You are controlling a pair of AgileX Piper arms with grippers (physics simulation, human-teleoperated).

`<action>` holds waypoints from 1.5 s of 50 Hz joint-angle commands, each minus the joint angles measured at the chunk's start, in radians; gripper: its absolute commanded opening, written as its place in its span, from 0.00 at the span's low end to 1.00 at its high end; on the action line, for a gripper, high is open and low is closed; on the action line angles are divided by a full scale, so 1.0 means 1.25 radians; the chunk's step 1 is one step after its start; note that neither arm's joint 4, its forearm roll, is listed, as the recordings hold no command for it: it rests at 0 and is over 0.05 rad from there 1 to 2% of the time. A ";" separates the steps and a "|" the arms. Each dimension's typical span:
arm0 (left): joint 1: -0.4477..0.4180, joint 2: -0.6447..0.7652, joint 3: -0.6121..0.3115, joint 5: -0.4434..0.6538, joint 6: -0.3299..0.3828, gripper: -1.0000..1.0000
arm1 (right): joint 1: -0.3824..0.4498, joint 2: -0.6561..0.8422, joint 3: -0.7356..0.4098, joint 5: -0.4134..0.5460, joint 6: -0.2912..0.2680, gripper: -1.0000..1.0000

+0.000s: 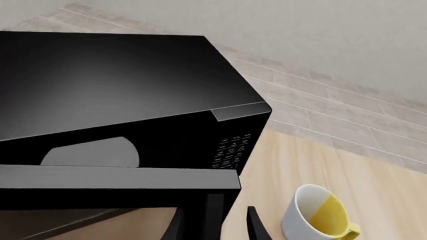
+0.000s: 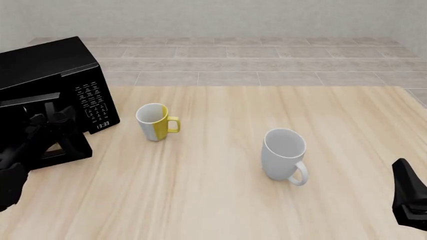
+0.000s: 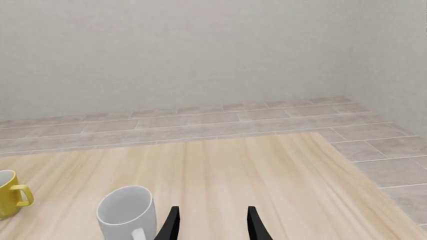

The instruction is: Close the microwave.

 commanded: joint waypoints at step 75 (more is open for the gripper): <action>0.088 0.273 -0.316 0.153 0.055 1.00 | 0.013 0.059 0.000 -0.040 -0.003 1.00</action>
